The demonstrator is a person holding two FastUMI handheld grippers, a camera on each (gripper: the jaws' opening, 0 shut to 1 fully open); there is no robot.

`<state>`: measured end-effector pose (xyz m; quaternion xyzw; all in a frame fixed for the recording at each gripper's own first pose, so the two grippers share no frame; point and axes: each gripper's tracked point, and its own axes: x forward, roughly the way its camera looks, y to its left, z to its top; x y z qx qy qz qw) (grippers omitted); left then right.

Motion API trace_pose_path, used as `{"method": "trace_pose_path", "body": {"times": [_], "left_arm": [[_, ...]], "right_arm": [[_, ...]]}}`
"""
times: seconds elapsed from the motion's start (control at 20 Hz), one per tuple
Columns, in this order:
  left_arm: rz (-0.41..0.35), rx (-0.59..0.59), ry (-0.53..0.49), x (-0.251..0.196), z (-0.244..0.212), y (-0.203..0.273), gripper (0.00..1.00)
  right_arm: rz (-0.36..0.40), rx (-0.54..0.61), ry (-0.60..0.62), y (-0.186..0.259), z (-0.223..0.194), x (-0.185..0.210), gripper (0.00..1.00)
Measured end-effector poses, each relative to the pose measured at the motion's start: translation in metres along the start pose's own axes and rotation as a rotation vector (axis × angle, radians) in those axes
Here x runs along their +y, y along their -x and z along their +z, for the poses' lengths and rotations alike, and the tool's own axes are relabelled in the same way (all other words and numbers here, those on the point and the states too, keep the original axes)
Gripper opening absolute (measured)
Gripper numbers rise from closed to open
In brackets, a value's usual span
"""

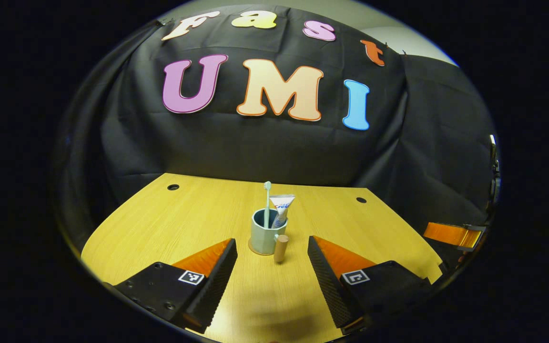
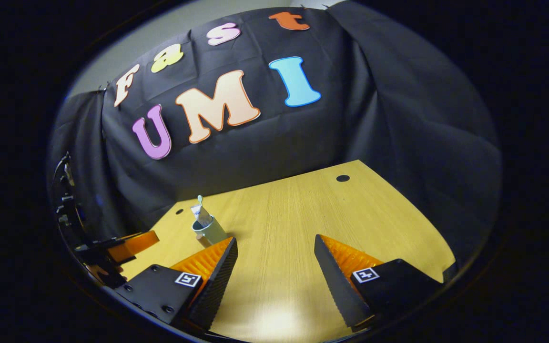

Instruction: Put the toothbrush and toothpaste on the desktop into the cup, then pick up the cup and place it on the coaster on the desktop.

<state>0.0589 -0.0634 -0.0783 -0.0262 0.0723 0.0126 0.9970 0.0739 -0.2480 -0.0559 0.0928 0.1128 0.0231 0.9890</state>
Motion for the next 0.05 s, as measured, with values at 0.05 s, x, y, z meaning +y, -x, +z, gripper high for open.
{"method": "trace_pose_path", "body": {"times": [0.05], "left_arm": [[-0.001,-0.004,-0.014,-0.0019,-0.0007,-0.0003,0.88]], "right_arm": [[-0.003,-0.005,-0.016,0.0021,0.0004,-0.0042,0.99]]}}
